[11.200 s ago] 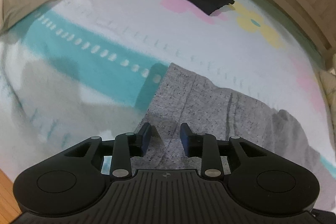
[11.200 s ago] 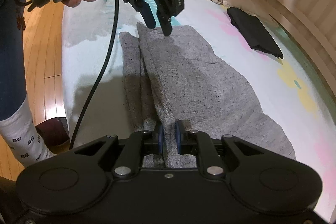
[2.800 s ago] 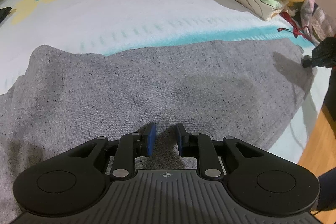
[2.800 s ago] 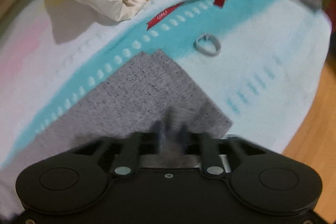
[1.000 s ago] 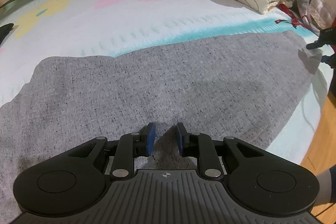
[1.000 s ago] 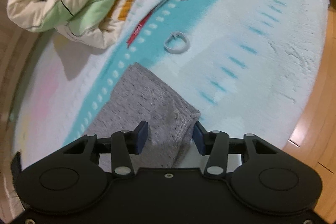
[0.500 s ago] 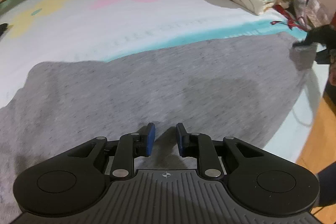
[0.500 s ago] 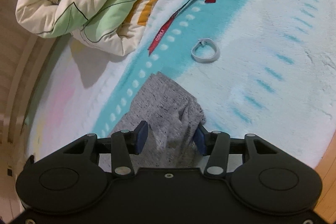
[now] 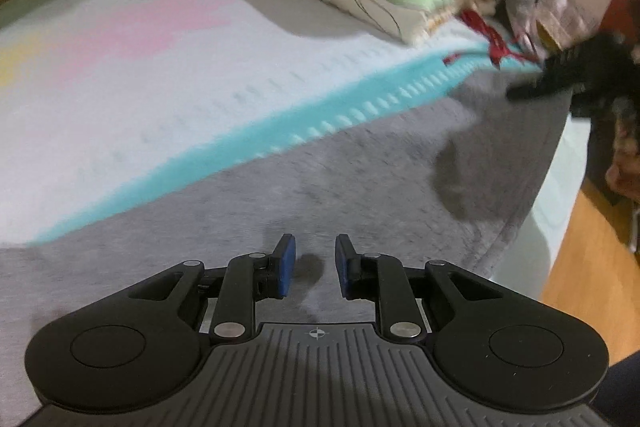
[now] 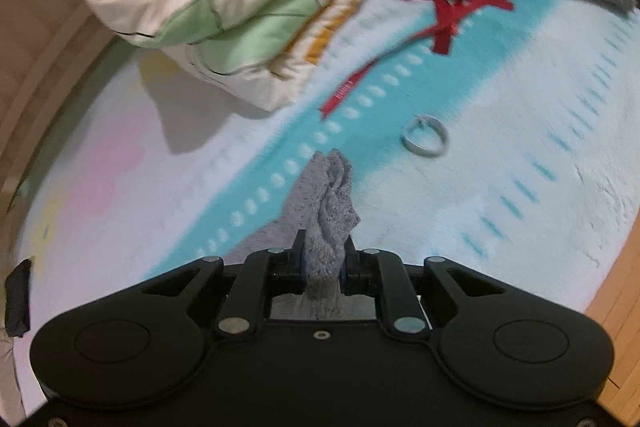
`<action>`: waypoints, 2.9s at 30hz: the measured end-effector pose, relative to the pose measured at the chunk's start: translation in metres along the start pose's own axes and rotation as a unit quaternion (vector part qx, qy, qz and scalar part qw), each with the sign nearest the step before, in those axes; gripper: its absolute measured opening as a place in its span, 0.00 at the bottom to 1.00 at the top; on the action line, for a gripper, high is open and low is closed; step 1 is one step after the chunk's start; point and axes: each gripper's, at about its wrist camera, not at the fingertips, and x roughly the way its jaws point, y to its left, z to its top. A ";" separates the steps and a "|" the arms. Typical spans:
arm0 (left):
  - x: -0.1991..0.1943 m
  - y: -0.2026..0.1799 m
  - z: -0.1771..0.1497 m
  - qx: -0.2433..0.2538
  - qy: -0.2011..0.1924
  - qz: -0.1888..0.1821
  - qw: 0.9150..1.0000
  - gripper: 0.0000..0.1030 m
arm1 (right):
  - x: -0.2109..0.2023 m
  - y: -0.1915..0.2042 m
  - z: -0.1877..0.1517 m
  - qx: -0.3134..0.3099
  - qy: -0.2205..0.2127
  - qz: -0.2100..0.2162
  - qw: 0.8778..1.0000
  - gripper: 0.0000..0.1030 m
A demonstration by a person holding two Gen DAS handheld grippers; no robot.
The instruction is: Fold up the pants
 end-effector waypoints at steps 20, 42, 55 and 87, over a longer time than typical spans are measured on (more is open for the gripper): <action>-0.057 0.091 -0.027 -0.087 -0.018 0.060 0.994 0.20 | -0.057 0.119 -0.027 -0.167 -0.050 0.063 0.983 0.21; -0.119 0.219 -0.091 -0.250 -0.052 0.088 0.963 0.21 | 0.013 0.323 -0.298 -0.578 0.076 0.093 0.807 0.41; -0.105 0.171 -0.105 -0.209 -0.027 0.013 0.977 0.21 | 0.010 0.263 -0.171 -0.403 0.021 0.019 0.915 0.67; -0.091 0.155 -0.139 -0.262 -0.043 0.040 0.963 0.32 | 0.052 0.218 -0.205 -0.410 0.041 0.018 0.911 0.96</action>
